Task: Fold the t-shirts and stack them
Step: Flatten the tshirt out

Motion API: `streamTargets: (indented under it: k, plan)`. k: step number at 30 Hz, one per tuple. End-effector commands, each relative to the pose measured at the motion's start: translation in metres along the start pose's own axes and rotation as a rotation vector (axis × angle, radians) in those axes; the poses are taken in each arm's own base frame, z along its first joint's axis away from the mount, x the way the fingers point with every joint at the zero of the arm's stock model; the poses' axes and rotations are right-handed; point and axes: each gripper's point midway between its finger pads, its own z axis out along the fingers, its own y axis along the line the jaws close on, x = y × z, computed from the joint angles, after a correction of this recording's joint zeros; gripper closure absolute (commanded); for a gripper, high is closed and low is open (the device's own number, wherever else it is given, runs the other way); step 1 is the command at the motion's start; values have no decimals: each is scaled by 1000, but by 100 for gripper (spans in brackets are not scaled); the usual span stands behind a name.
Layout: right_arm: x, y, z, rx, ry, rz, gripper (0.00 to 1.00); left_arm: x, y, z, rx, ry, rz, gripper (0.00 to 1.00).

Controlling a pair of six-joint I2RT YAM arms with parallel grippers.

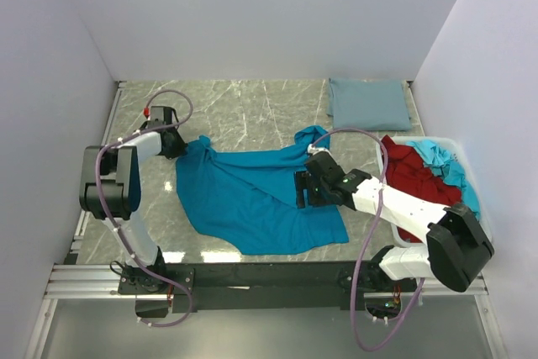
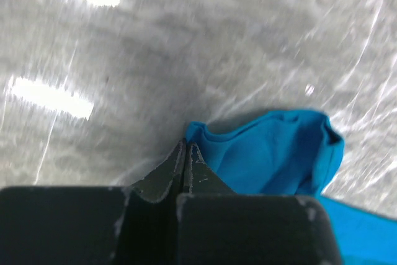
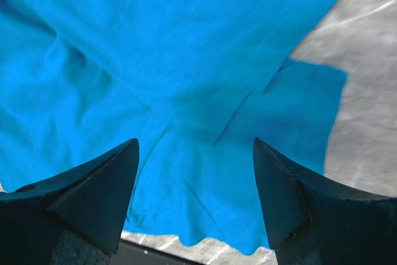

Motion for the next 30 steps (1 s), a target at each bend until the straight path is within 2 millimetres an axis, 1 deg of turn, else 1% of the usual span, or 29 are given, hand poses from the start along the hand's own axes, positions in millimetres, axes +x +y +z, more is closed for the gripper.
streamTargets:
  k: [1, 3, 6, 8, 9, 14, 18, 20, 23, 26, 30]
  plan:
    - [16, 12, 5, -57, 49, -14, 21, 19, 9, -9, -19, 41, 7, 100]
    - [22, 12, 10, -49, 74, -7, 26, 18, 8, -12, -11, 31, 7, 100]
    - [23, 10, 16, -29, 77, 13, 33, 17, 7, -15, 2, 14, 7, 100]
    - [25, 10, 22, -25, 88, 20, 35, 15, 8, -16, -1, 7, 5, 100]
    - [26, 11, 24, -28, 95, 21, 39, 15, 8, -17, -4, 5, 6, 100]
    - [22, 12, 35, -10, 88, 40, 41, 13, 10, -19, -3, -9, 9, 100]
    - [21, 10, 41, 16, 90, 59, 48, 13, 12, -20, -11, -14, 4, 100]
    - [20, 10, 41, 22, 84, 60, 50, 13, 13, -20, -14, -14, 2, 100]
    - [17, 7, 39, 40, 73, 66, 58, 14, 14, -19, -21, -14, -7, 100]
    - [13, 0, 35, 81, 60, 70, 60, 14, 15, -19, -21, -16, -9, 100]
    - [8, 0, 31, 91, 50, 76, 64, 14, 14, -20, -21, -14, -7, 100]
